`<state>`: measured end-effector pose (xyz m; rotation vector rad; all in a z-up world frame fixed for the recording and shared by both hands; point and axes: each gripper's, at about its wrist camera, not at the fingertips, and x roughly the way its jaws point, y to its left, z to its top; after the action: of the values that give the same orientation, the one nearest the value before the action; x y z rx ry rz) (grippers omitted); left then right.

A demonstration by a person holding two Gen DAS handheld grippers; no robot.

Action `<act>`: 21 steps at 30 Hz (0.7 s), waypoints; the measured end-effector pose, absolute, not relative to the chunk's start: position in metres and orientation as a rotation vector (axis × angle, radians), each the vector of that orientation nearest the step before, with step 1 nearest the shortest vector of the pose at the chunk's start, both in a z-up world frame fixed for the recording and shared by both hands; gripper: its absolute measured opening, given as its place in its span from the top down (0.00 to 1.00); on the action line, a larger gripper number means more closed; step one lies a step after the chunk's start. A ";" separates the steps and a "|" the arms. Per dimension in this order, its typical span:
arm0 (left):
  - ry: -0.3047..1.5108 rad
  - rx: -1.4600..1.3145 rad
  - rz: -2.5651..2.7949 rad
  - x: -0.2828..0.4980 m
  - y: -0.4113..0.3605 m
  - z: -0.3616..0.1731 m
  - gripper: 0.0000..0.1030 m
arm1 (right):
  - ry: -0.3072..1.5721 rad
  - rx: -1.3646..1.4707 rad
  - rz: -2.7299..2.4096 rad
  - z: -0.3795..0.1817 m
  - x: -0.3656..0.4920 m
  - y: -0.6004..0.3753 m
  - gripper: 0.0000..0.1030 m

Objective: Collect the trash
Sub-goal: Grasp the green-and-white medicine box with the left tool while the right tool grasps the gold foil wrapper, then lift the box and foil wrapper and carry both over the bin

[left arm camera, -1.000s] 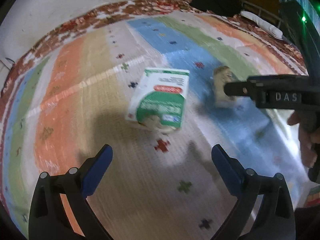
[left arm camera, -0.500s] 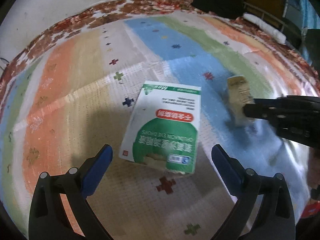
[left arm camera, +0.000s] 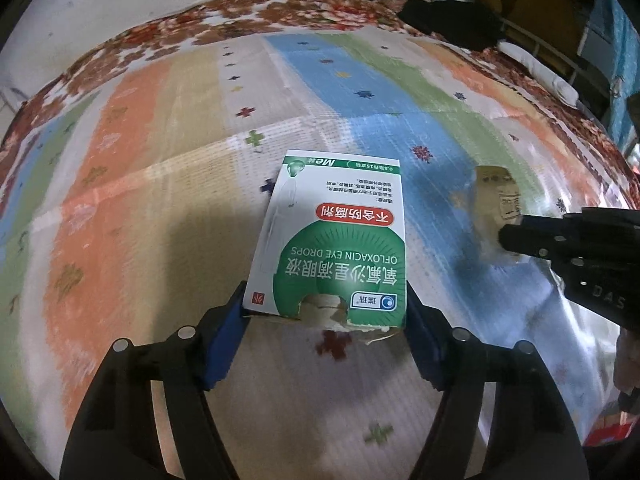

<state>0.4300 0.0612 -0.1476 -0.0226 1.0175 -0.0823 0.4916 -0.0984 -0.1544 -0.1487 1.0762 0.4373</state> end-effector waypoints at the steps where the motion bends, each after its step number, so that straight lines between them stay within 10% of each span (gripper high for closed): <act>1: 1.025 -0.024 -0.071 0.427 0.062 -0.143 0.31 | 1.074 -0.153 0.439 -0.150 0.488 -0.099 0.86; 21: 1.018 -0.132 0.020 0.298 0.046 -0.050 0.31 | 0.998 -0.127 0.524 -0.067 0.364 -0.133 0.87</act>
<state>0.2981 0.0456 -0.0495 -0.1315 1.0177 0.0201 0.3641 -0.1326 -0.0668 -0.1271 0.9982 0.5236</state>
